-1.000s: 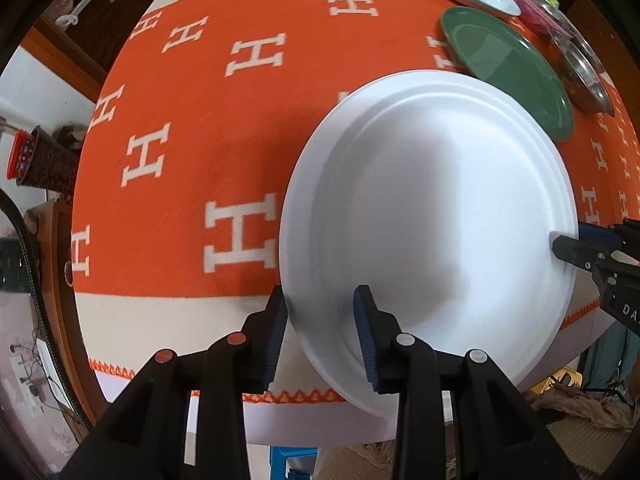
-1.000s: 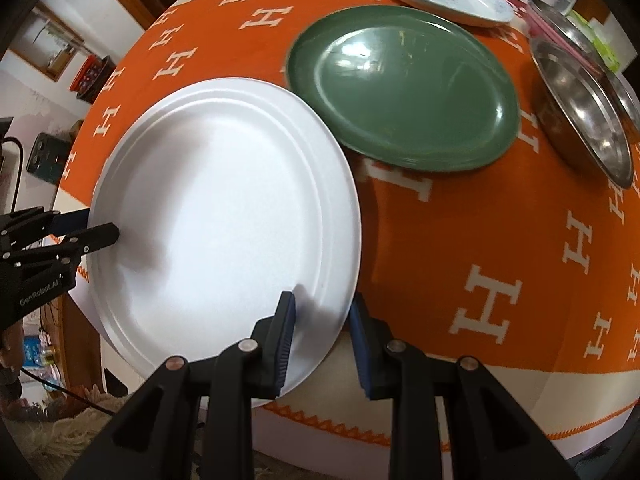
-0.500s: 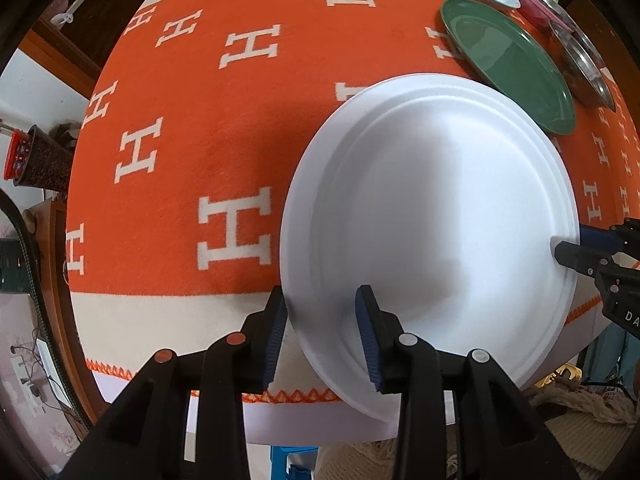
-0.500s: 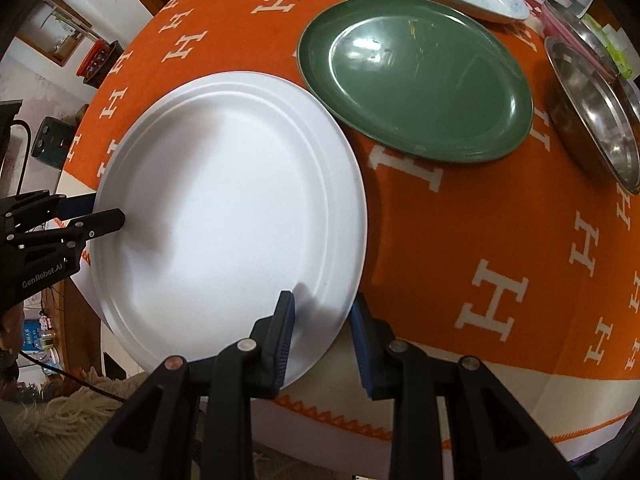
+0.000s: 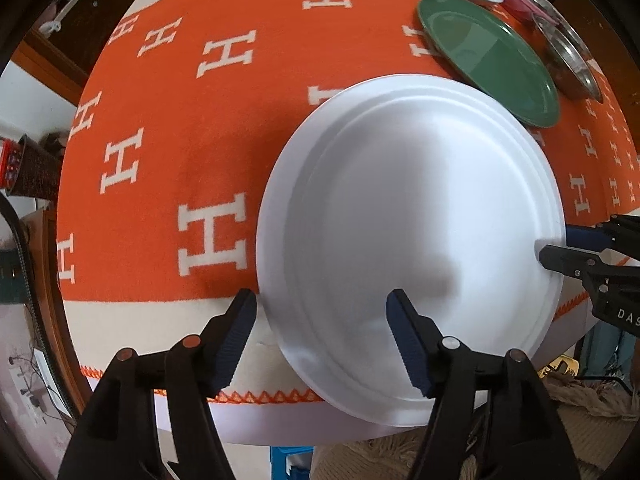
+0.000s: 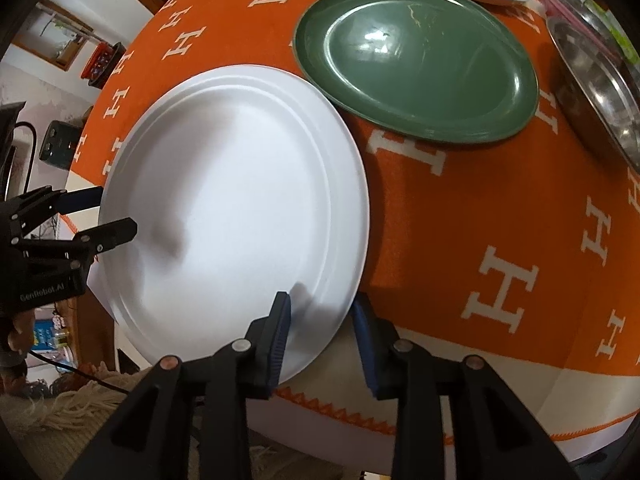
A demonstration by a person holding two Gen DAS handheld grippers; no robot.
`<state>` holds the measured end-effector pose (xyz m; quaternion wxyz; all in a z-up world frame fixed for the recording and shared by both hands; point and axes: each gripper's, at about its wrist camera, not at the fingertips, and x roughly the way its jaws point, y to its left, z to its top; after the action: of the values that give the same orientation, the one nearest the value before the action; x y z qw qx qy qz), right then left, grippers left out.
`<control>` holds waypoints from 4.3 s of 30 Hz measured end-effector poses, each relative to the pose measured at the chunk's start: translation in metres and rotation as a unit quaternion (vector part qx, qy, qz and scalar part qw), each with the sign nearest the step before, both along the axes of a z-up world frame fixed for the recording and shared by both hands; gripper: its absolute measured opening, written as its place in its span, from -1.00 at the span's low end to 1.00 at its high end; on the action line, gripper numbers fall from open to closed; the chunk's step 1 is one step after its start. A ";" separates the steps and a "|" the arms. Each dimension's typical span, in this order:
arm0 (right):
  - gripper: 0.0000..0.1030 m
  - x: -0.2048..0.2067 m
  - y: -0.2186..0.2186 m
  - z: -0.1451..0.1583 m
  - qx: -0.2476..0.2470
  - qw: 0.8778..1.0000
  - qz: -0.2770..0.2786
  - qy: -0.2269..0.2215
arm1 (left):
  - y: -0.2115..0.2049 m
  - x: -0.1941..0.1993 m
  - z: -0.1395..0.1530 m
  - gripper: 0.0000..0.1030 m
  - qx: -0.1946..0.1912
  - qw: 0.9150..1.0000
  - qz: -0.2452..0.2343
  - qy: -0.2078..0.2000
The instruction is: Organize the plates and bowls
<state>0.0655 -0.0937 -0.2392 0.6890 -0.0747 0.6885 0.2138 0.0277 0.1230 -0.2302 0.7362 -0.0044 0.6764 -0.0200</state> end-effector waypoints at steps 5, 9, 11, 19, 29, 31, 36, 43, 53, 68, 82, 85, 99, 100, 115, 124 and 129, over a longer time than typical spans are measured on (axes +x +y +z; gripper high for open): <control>-0.35 -0.001 -0.002 0.002 0.002 1.000 -0.001 -0.006 | -0.009 0.002 0.005 0.28 0.002 1.000 0.000 -0.009; -0.35 -0.003 -0.001 0.006 0.002 1.000 0.006 -0.021 | -0.013 0.005 0.008 0.29 0.008 1.000 0.003 -0.014; -0.35 -0.004 0.000 0.005 -0.001 1.000 0.006 -0.024 | -0.013 0.007 0.006 0.28 0.011 1.000 0.004 -0.014; -0.35 -0.002 0.001 0.004 -0.003 1.000 0.003 -0.028 | -0.016 0.018 0.012 0.29 0.012 1.000 0.007 -0.022; -0.35 0.000 -0.006 0.003 0.019 1.000 -0.015 -0.001 | -0.003 0.024 0.010 0.46 -0.013 1.000 0.020 -0.013; -0.35 0.001 -0.010 0.003 0.023 0.999 -0.024 0.006 | 0.001 0.024 0.010 0.48 -0.015 1.000 0.024 -0.014; -0.35 -0.001 -0.012 0.006 0.022 0.999 -0.027 0.003 | 0.004 0.028 0.019 0.48 -0.019 0.999 0.026 -0.022; -0.34 -0.002 -0.016 0.012 0.022 0.999 -0.027 -0.005 | 0.003 0.032 0.036 0.48 -0.019 0.999 0.025 -0.035; -0.34 0.004 -0.033 0.046 0.043 0.997 -0.044 -0.036 | -0.016 0.039 0.083 0.48 -0.025 0.996 0.008 -0.087; -0.34 0.023 -0.050 0.122 0.073 0.986 -0.075 -0.132 | -0.056 0.069 0.160 0.56 -0.016 0.981 -0.056 -0.183; -0.34 0.085 -0.091 0.111 0.047 0.972 -0.170 -0.154 | -0.072 0.157 0.126 0.56 -0.009 0.983 -0.066 -0.171; -0.34 0.100 -0.097 0.090 0.043 0.971 -0.191 -0.136 | -0.078 0.179 0.101 0.56 -0.011 0.986 -0.069 -0.151; -0.34 0.134 -0.111 0.017 0.064 0.962 -0.262 -0.040 | -0.089 0.229 0.025 0.56 -0.052 0.995 -0.057 -0.069; -0.34 0.136 -0.111 0.014 0.066 0.962 -0.263 -0.038 | -0.088 0.230 0.022 0.52 -0.058 0.995 -0.057 -0.063; -0.79 0.144 -0.108 -0.001 0.057 0.963 -0.261 -0.032 | -0.090 0.233 -0.009 -0.59 -0.087 0.993 -0.076 -0.024; -0.82 0.147 -0.105 -0.002 0.050 0.964 -0.260 -0.032 | -0.097 0.233 -0.005 -0.64 -0.070 0.994 -0.071 -0.032; -0.82 0.142 -0.104 0.000 0.051 0.964 -0.259 -0.024 | -0.093 0.226 0.005 -0.66 -0.067 0.994 -0.079 -0.030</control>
<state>0.2076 -0.1973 -0.2391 0.7400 0.1360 0.6559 0.0609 0.2540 0.0300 -0.2256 0.7503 0.0000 0.6494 -0.1235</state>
